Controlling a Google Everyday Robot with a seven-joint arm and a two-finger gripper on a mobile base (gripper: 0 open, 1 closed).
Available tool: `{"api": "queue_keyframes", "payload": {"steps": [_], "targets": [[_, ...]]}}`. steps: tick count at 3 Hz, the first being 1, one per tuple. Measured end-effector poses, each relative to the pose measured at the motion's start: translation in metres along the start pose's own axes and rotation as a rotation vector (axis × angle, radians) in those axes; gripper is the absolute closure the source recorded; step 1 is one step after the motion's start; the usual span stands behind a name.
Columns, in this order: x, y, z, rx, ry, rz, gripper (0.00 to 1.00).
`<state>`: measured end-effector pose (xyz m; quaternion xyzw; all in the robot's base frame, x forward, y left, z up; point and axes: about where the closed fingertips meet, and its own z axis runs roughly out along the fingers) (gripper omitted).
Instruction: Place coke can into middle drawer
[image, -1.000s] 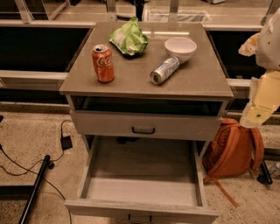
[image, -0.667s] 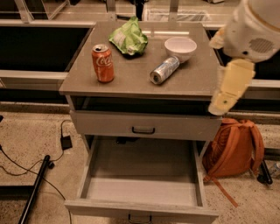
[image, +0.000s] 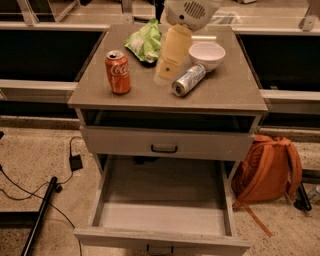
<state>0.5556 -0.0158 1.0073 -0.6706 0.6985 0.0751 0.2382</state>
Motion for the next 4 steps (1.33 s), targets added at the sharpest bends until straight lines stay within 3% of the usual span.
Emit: {"api": "queue_keyframes", "payload": {"steps": [1, 2, 3, 4], "targets": [[-0.056, -0.031, 0.039, -0.038, -0.096, -0.01, 0.0], [-0.089, -0.053, 0.083, -0.082, -0.139, 0.022, 0.0], [-0.108, -0.07, 0.119, -0.129, -0.173, 0.066, 0.0], [-0.106, -0.087, 0.145, -0.145, -0.17, 0.119, 0.0]]}}
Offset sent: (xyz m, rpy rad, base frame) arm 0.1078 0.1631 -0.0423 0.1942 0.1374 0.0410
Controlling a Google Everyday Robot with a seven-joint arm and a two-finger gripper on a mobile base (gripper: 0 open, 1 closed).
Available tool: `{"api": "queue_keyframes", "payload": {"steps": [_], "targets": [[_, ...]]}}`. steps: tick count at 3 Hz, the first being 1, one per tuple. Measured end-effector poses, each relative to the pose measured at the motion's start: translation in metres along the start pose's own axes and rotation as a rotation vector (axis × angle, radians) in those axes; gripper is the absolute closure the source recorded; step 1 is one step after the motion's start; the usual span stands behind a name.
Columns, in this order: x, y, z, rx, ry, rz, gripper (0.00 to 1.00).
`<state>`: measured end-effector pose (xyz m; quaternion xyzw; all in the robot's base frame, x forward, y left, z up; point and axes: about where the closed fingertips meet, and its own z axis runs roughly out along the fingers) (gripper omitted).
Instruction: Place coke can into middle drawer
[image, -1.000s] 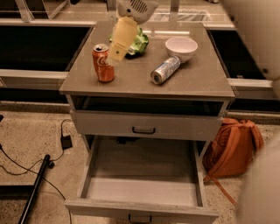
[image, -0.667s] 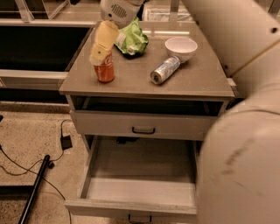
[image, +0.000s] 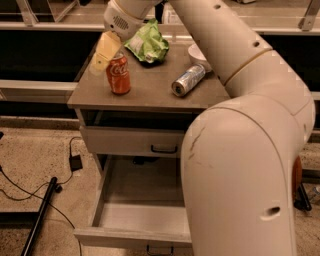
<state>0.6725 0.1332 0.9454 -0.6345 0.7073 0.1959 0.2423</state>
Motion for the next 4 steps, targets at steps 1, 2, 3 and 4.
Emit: {"api": "queue_keyframes", "payload": {"steps": [1, 2, 3, 4], "targets": [[0.008, -0.021, 0.017, 0.006, 0.001, 0.044, 0.02], [0.016, -0.028, 0.032, -0.004, 0.015, 0.059, 0.24], [0.023, -0.035, 0.035, 0.003, 0.013, 0.067, 0.47], [0.026, -0.03, 0.031, 0.0, -0.009, 0.033, 0.7]]}}
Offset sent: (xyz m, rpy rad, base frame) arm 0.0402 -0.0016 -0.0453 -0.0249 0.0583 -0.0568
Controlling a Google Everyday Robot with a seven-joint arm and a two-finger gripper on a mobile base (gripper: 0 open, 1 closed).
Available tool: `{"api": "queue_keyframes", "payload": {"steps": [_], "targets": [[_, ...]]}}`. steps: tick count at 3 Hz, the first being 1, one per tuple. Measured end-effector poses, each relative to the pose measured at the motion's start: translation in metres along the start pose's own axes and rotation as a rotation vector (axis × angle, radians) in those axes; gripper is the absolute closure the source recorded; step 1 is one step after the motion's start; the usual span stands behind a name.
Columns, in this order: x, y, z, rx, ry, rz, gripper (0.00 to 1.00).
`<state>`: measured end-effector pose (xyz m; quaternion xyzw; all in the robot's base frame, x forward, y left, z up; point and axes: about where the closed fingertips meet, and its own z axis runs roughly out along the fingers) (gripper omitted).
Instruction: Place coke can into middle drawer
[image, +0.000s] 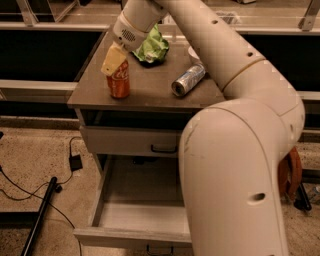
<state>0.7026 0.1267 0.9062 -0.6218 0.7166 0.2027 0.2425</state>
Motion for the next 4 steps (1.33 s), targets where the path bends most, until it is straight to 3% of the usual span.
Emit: {"api": "queue_keyframes", "payload": {"steps": [1, 2, 3, 4], "targets": [[0.001, 0.031, -0.025, -0.02, -0.073, -0.097, 0.94], [0.0, 0.082, -0.071, 0.013, -0.142, -0.237, 1.0], [0.008, 0.151, -0.111, 0.074, -0.108, -0.365, 1.0], [0.032, 0.171, -0.096, 0.037, -0.054, -0.355, 1.0]]}}
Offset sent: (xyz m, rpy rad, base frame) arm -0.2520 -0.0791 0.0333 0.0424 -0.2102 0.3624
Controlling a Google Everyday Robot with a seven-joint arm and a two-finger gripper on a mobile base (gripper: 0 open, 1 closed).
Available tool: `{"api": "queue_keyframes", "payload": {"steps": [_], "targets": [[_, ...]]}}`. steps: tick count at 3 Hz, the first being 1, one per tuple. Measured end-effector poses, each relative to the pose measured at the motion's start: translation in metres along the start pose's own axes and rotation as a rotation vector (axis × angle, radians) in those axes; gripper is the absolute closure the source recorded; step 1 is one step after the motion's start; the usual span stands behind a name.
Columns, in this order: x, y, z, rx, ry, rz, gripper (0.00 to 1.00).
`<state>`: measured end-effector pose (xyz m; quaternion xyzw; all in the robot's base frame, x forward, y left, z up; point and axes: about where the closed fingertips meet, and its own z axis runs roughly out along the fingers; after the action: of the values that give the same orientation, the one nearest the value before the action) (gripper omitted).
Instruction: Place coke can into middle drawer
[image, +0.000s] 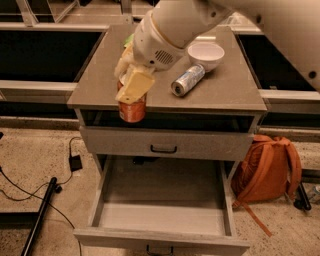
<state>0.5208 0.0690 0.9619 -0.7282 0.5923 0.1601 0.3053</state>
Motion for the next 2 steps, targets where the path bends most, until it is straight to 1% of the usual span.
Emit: {"api": "queue_keyframes", "payload": {"steps": [1, 2], "targets": [[0.03, -0.005, 0.061, -0.039, -0.059, 0.052, 1.0], [0.088, 0.015, 0.134, -0.052, -0.083, 0.118, 1.0]]}}
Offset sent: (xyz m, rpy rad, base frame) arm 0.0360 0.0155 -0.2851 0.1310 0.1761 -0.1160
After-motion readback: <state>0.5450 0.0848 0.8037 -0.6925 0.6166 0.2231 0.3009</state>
